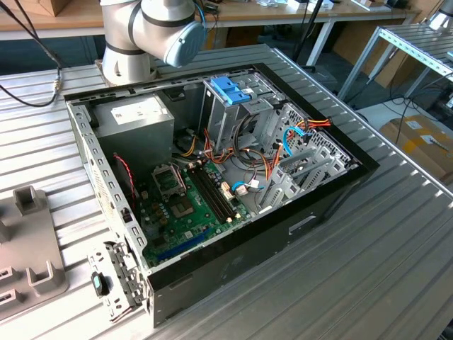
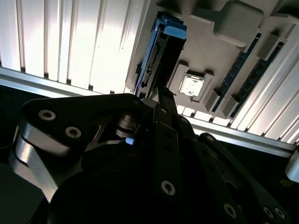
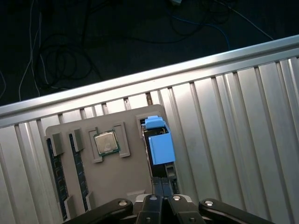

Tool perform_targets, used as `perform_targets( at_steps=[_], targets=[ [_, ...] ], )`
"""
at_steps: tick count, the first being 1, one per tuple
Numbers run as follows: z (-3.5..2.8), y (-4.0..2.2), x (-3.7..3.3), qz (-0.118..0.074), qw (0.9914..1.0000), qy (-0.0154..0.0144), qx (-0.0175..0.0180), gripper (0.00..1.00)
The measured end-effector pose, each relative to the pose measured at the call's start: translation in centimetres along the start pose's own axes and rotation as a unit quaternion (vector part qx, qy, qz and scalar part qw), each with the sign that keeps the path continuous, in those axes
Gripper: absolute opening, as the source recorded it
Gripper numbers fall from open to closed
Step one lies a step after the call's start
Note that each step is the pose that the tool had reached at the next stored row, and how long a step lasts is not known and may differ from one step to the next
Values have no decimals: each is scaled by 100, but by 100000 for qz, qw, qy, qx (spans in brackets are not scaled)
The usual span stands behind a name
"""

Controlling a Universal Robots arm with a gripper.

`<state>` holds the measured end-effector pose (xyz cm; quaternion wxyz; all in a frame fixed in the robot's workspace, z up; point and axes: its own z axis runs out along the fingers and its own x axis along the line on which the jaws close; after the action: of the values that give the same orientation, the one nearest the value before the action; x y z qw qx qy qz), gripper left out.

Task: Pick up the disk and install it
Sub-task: 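Pick up the disk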

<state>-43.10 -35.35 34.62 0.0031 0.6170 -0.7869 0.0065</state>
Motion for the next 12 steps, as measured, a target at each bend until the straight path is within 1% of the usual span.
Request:
perform_targets(
  at_steps=[12],
  targets=[
    [0,3,-12,3,100000,0,-1,11]
  ],
)
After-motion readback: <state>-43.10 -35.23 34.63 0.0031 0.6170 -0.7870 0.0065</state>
